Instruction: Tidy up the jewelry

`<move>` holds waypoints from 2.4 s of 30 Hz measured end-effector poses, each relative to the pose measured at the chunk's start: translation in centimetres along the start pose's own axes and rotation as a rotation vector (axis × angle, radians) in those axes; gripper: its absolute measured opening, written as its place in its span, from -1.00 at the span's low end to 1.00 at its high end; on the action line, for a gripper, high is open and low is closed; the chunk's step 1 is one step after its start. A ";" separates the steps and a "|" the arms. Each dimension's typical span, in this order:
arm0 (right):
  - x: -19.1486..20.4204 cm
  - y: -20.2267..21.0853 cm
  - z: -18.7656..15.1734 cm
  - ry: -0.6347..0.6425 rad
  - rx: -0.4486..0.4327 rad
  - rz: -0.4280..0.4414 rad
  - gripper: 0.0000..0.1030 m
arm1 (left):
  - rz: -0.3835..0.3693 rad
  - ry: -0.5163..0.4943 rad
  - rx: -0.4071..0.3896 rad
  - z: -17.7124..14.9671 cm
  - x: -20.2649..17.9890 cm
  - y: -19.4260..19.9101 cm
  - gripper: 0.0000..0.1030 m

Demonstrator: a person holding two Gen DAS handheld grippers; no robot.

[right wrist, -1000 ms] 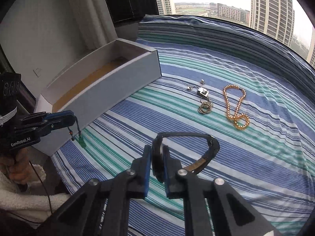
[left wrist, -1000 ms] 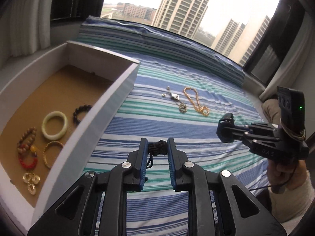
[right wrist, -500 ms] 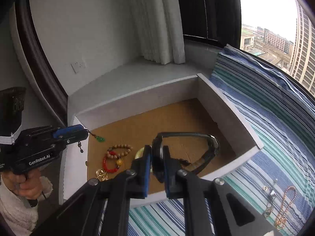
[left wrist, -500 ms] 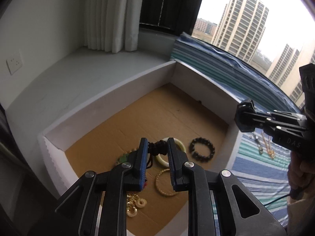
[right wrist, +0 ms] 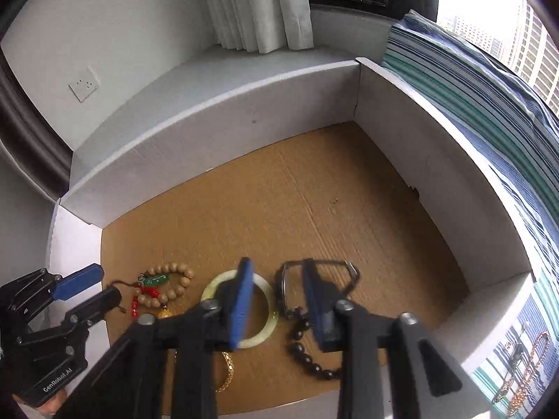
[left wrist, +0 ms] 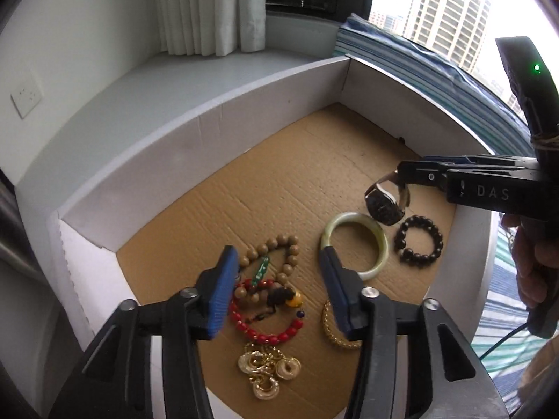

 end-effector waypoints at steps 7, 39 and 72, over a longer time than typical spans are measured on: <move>1.1 6.9 -1.8 0.054 -0.152 -0.052 0.18 | 0.006 -0.039 -0.115 -0.5 -2.1 4.9 0.69; -11.4 27.3 -36.2 -0.390 -0.289 -0.426 0.45 | -0.304 -0.370 -0.034 -15.4 -25.4 10.7 0.89; -14.1 23.6 -40.6 -0.508 -0.210 -0.349 0.45 | -0.271 -0.442 0.107 -16.5 -31.2 4.1 0.89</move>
Point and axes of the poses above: each gripper's, at about its wrist camera, not at the fingertips, and y roughly against the way its jaws point, x to its left, z to its top, the point moved 6 cm from there along -y, roughly the way its jaws point, and after that the axes turned 5 degrees about y, right-handed, at the moved point
